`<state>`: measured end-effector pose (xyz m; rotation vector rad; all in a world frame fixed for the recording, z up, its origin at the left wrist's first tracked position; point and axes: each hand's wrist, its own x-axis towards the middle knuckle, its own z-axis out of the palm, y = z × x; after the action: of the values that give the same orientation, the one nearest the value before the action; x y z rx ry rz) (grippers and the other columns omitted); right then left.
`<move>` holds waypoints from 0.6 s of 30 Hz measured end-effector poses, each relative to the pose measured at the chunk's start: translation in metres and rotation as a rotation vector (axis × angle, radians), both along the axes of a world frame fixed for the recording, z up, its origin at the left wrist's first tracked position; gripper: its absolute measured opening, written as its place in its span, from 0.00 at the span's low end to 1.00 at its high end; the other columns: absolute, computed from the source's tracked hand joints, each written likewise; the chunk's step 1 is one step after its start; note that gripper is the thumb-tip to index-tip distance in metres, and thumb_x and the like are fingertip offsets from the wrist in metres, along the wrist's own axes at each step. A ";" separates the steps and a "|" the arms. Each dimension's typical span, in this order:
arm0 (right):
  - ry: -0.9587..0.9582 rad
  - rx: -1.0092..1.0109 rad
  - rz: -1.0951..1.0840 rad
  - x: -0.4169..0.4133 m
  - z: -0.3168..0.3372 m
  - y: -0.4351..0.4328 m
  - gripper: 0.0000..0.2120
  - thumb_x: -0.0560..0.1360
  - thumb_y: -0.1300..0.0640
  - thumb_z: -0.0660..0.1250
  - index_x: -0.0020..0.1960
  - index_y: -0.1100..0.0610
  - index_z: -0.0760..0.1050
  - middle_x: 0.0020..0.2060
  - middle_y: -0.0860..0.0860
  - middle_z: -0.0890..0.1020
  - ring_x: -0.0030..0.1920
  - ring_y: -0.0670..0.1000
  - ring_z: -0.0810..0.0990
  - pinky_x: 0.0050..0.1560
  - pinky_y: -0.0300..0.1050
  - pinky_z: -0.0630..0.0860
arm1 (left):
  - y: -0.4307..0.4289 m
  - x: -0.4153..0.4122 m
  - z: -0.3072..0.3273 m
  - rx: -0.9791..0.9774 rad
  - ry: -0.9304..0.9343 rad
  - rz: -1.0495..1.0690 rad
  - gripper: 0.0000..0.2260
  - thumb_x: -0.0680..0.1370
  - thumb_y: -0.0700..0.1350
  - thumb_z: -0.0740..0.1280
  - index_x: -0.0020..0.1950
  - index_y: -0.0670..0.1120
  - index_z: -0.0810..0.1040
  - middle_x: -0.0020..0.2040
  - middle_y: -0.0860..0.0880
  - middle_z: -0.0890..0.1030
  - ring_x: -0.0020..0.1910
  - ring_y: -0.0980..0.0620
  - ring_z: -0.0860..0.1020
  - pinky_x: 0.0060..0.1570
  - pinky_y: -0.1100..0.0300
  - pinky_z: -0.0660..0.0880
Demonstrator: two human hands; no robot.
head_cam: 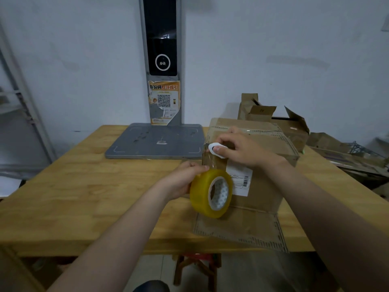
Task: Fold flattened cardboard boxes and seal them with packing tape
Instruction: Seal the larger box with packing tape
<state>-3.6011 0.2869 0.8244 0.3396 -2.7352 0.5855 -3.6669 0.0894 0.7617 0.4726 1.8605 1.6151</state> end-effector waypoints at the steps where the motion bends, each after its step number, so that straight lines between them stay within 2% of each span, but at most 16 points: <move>1: 0.000 -0.012 -0.008 0.001 0.001 0.000 0.09 0.81 0.48 0.66 0.49 0.54 0.78 0.42 0.43 0.74 0.51 0.33 0.67 0.48 0.36 0.65 | 0.002 0.004 0.000 0.025 -0.011 0.031 0.09 0.81 0.48 0.70 0.54 0.44 0.77 0.45 0.44 0.84 0.44 0.46 0.83 0.48 0.48 0.82; 5: 0.007 -0.019 -0.016 0.002 0.002 0.001 0.10 0.81 0.47 0.67 0.46 0.52 0.78 0.41 0.42 0.74 0.50 0.36 0.69 0.49 0.40 0.68 | 0.005 0.017 0.003 0.115 -0.068 0.037 0.06 0.81 0.43 0.69 0.57 0.43 0.80 0.46 0.45 0.83 0.44 0.47 0.83 0.43 0.50 0.82; 7: 0.026 -0.018 -0.014 0.000 0.002 0.001 0.11 0.80 0.46 0.67 0.44 0.52 0.77 0.39 0.43 0.75 0.47 0.40 0.72 0.45 0.44 0.69 | 0.006 0.021 0.000 0.164 -0.115 0.033 0.12 0.81 0.41 0.70 0.64 0.41 0.80 0.50 0.43 0.85 0.46 0.47 0.84 0.41 0.50 0.83; 9: 0.044 -0.073 0.007 -0.001 0.003 0.001 0.13 0.81 0.48 0.67 0.43 0.56 0.78 0.37 0.48 0.80 0.41 0.45 0.76 0.41 0.45 0.68 | 0.010 0.026 -0.002 0.222 -0.196 0.081 0.14 0.80 0.39 0.70 0.65 0.39 0.79 0.55 0.40 0.85 0.45 0.46 0.85 0.39 0.51 0.83; 11: -0.015 -0.241 0.040 0.002 0.007 -0.001 0.13 0.82 0.52 0.66 0.43 0.61 0.77 0.43 0.53 0.86 0.45 0.49 0.83 0.44 0.46 0.74 | 0.015 0.030 -0.003 0.266 -0.283 0.123 0.11 0.80 0.40 0.70 0.61 0.37 0.79 0.51 0.39 0.85 0.40 0.47 0.85 0.34 0.54 0.82; 13: -0.092 -0.335 0.077 0.007 0.011 -0.003 0.12 0.83 0.55 0.64 0.43 0.60 0.75 0.48 0.53 0.87 0.49 0.46 0.85 0.46 0.39 0.76 | 0.018 0.031 -0.001 0.305 -0.368 0.130 0.08 0.81 0.41 0.70 0.57 0.37 0.80 0.43 0.41 0.85 0.36 0.47 0.85 0.31 0.55 0.81; 16: -0.129 -0.063 0.027 0.005 0.018 -0.006 0.13 0.83 0.50 0.64 0.46 0.57 0.78 0.45 0.47 0.82 0.46 0.38 0.78 0.47 0.44 0.72 | 0.025 0.031 0.004 0.347 -0.413 0.122 0.11 0.81 0.42 0.70 0.61 0.37 0.79 0.38 0.42 0.85 0.33 0.47 0.85 0.29 0.55 0.81; 18: -0.126 0.087 -0.030 0.002 0.017 -0.007 0.14 0.82 0.46 0.64 0.47 0.55 0.78 0.45 0.46 0.76 0.46 0.31 0.72 0.45 0.39 0.68 | 0.028 0.030 0.002 0.367 -0.418 0.133 0.13 0.80 0.42 0.70 0.62 0.37 0.79 0.38 0.43 0.85 0.33 0.48 0.85 0.28 0.56 0.81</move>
<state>-3.5989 0.2802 0.8416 0.2907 -2.8882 0.4968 -3.6366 0.1171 0.7641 0.1434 1.3150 1.9792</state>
